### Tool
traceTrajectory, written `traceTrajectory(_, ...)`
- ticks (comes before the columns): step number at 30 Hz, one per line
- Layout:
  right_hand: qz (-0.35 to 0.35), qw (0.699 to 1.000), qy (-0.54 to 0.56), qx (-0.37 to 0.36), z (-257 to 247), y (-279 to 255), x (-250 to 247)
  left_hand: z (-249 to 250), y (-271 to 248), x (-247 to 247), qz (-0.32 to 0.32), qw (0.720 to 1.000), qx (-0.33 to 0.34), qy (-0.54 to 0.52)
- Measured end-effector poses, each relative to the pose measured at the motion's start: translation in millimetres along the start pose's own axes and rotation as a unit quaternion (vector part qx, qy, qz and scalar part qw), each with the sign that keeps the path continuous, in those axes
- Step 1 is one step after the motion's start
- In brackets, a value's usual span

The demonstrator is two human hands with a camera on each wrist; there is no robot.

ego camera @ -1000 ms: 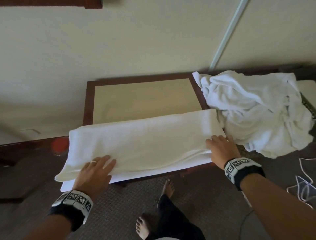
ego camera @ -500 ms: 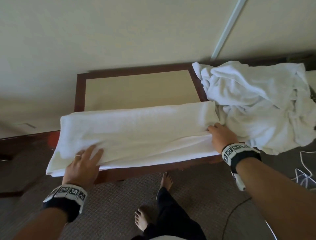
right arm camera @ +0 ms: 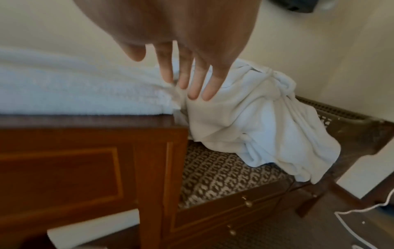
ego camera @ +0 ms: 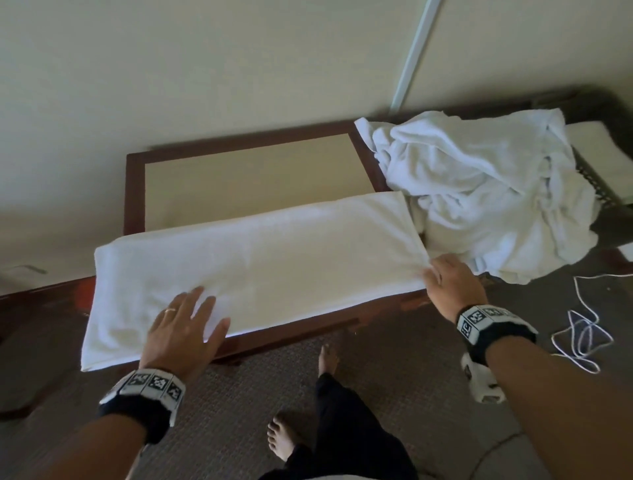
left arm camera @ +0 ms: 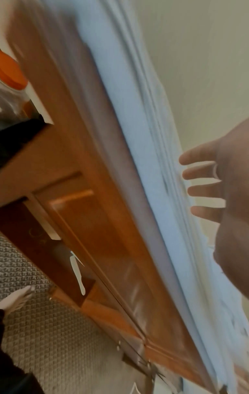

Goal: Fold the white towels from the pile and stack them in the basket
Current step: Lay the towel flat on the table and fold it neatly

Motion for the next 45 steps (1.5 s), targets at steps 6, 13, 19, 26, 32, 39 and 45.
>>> traceTrajectory(6, -0.140, 0.982, 0.029, 0.123, 5.7, 38.8, 30.9, 34.8, 29.1, 9.8, 0.001, 1.000, -0.004, 0.010)
traceTrajectory(13, -0.149, 0.974, 0.074, 0.155, 13.7, 79.4, 22.2, 50.5, 42.6, 13.2, 0.016, 0.999, -0.036, 0.000)
traceTrajectory(19, -0.096, 0.994, 0.036, 0.043, -36.2, 144.3, -33.3, 69.1, 59.5, 12.6, 0.017, 0.998, -0.063, -0.009)
traceTrajectory(26, 0.114, 0.992, 0.023, -0.051, -95.2, 227.1, -152.0, 84.8, 96.7, 5.0, -0.013, 0.995, -0.102, -0.012)
traceTrajectory(32, 0.191, 0.975, -0.044, -0.103, -125.6, 253.0, -209.2, 96.2, 121.0, 1.3, -0.063, 0.996, -0.068, -0.008)
traceTrajectory(39, 0.104, 0.968, -0.079, -0.216, -190.5, 176.3, -160.5, 101.1, 143.5, -35.4, 0.048, 0.985, -0.032, -0.164)
traceTrajectory(45, -0.054, 0.934, -0.108, -0.338, -238.1, 72.4, -34.7, 27.2, 125.3, -67.1, 0.177, 0.969, -0.020, -0.171)
Point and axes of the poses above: each hand's wrist, its own y-axis towards the middle knuckle, its own x-axis out of the palm, z = x × y, the point moved 6 cm from there along y, towards the middle knuckle, and after that the axes turned 2 degrees about -y, right-handed, at the moved point
